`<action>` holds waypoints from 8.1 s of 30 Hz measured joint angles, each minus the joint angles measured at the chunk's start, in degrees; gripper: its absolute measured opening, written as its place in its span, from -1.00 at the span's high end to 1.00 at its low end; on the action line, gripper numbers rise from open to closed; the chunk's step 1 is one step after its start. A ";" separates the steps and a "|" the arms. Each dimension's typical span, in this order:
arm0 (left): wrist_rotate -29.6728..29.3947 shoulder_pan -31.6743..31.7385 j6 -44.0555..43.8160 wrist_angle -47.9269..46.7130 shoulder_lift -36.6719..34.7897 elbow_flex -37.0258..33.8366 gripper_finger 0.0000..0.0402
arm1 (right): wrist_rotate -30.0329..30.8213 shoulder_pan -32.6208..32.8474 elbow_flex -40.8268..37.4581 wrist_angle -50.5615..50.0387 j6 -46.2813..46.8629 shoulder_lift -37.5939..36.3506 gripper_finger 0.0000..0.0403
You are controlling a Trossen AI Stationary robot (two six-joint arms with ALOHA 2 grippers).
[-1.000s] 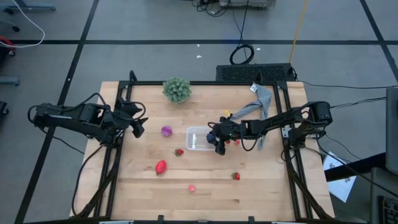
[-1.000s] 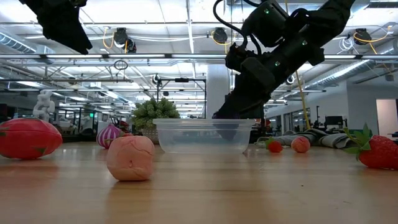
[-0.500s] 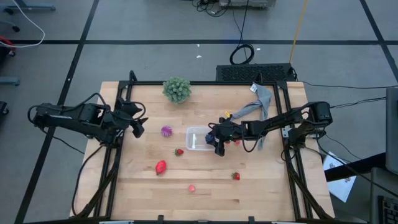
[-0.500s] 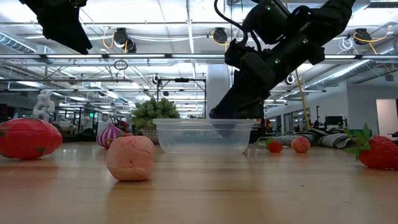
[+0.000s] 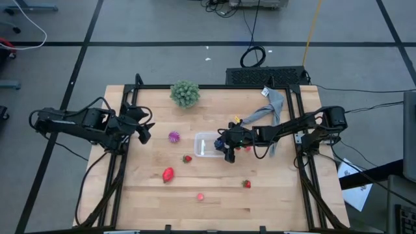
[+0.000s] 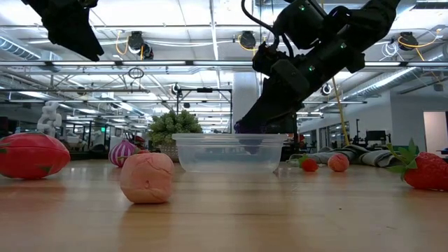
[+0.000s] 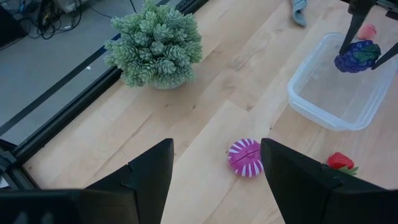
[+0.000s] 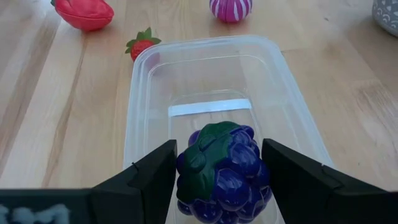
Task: Pick and placing Produce into tupperware
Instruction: Put the grapes into the transparent container, then put the top peach into the transparent container
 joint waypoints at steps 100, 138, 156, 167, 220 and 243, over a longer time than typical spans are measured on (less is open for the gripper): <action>1.40 0.00 -1.49 0.13 1.52 0.02 -0.21 | -0.17 7.63 0.04 -29.74 12.88 -26.57 -0.33; 1.38 0.01 -1.25 0.20 1.52 0.02 -0.21 | 0.55 -0.29 -13.81 -34.73 15.41 -26.19 -0.33; 1.36 0.00 -1.23 0.17 1.54 0.00 -0.21 | 0.45 -0.25 -13.72 -29.67 14.19 -15.27 -0.33; 1.36 0.01 -1.22 0.17 1.54 0.00 -0.21 | 0.28 -0.27 -13.88 -27.83 14.21 -15.47 -0.33; 1.37 0.01 -0.66 0.74 3.97 -0.02 -0.21 | -4.39 -0.74 -12.60 -28.96 13.51 -23.51 0.20; 1.31 0.00 0.43 1.18 6.98 -0.02 -0.21 | -4.48 -2.63 -12.61 -30.73 15.67 -23.43 0.01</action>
